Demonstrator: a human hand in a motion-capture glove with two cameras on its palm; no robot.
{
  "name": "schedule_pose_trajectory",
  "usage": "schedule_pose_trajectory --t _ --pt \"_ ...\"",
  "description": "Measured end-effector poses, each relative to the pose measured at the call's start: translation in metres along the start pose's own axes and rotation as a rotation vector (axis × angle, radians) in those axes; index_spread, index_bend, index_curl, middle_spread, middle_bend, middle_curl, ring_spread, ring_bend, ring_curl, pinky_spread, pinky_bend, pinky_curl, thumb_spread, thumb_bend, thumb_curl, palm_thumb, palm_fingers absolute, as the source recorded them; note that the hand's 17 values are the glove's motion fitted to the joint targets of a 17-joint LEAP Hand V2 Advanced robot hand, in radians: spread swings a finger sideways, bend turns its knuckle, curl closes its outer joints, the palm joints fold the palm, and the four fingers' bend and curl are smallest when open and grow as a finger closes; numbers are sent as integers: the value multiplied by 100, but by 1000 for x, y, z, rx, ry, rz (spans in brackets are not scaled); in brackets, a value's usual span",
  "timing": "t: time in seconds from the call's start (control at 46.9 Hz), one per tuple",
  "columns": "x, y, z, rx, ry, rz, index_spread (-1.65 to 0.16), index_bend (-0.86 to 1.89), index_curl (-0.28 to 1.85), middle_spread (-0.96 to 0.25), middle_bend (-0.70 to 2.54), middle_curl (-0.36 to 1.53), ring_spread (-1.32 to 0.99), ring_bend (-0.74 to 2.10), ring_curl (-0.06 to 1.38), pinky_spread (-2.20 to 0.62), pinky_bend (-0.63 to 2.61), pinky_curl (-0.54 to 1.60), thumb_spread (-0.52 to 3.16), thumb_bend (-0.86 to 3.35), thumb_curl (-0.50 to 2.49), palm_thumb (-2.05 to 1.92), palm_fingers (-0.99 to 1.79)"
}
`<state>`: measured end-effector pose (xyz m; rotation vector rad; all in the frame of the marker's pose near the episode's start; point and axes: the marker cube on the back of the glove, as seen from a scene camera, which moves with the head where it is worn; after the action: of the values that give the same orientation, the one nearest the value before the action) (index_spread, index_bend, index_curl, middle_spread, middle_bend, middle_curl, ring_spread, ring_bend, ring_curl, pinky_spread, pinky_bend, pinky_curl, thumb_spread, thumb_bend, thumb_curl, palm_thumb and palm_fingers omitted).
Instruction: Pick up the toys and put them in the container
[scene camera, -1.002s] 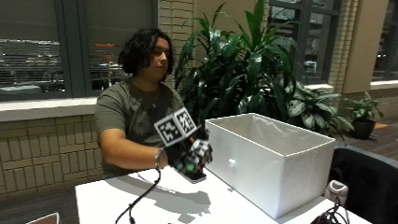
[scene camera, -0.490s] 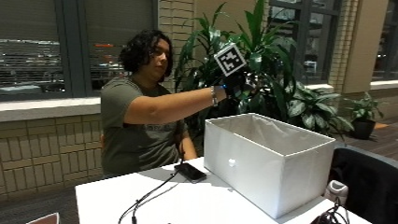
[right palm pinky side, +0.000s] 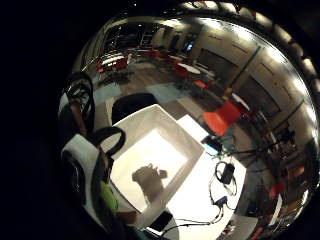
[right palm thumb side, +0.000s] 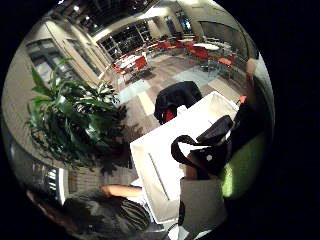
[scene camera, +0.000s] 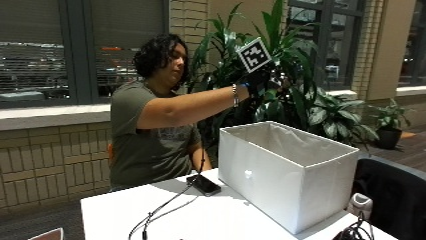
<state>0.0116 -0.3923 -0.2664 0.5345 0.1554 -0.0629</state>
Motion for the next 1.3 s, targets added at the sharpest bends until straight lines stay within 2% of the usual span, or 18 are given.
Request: schedule_pose_trajectory --t 0.085,0.128,0.149,0.171,0.192,0.213,0.277,0.448,0.533,0.639,0.746,0.81,0.938,1.044,1.13,1.3 --pt "-2 1 -5 -8 -57 38 -46 54 108 -35 93 79 -37 118 57 -44 100 48 101 12 100 50 100" --pt "-1 3 -6 -30 -51 69 -45 36 105 -35 83 76 -35 123 57 -44 103 48 106 4 94 37 87" --pt "1 3 -6 -42 -31 87 -44 32 102 -34 77 73 -35 118 55 -42 105 49 113 -3 87 25 77" --pt "5 4 -6 -53 -2 99 -45 28 100 -32 64 70 -35 112 54 -38 109 51 112 -12 81 10 46" --pt "8 5 -6 -62 33 107 -44 28 101 -31 62 70 -34 114 57 -36 111 53 114 -11 79 7 44" --pt "12 6 -6 -69 70 116 -45 22 97 -30 54 67 -33 108 56 -34 115 54 111 -14 75 -1 27" --pt "17 9 -6 -78 141 117 -47 17 91 -27 48 63 -33 96 50 -26 118 52 106 -14 68 -12 15" --pt "15 14 -12 -75 103 100 -50 18 80 -21 36 55 -32 79 38 -13 118 46 98 -12 54 -14 11" --pt "2 15 -14 -82 5 93 -51 19 77 -20 34 53 -32 75 36 -9 117 44 97 -11 48 -14 13" --pt "8 27 -12 -111 17 -5 -52 19 73 -18 30 51 -32 73 35 -6 116 42 94 -11 42 -13 15" --pt "6 45 -13 -154 -36 42 -52 19 71 -17 28 49 -31 69 33 -3 113 41 93 -11 37 -13 12" --pt "24 65 -7 -192 91 50 -51 18 69 -16 28 49 -31 67 33 -2 111 40 93 -11 35 -13 11" --pt "50 111 -3 -254 197 56 -49 15 64 -15 28 48 -30 65 32 -1 109 39 92 -10 31 -13 3" --pt "49 162 -10 -286 96 -68 -47 15 60 -14 28 47 -28 63 31 0 107 37 90 -11 28 -14 1" --pt "68 197 -9 -301 207 -38 -46 16 57 -13 28 46 -28 61 30 0 106 37 90 -11 26 -14 0" --pt "71 268 -12 -350 133 25 -44 17 53 -12 29 45 -28 55 28 1 102 35 89 -11 23 -14 -1"
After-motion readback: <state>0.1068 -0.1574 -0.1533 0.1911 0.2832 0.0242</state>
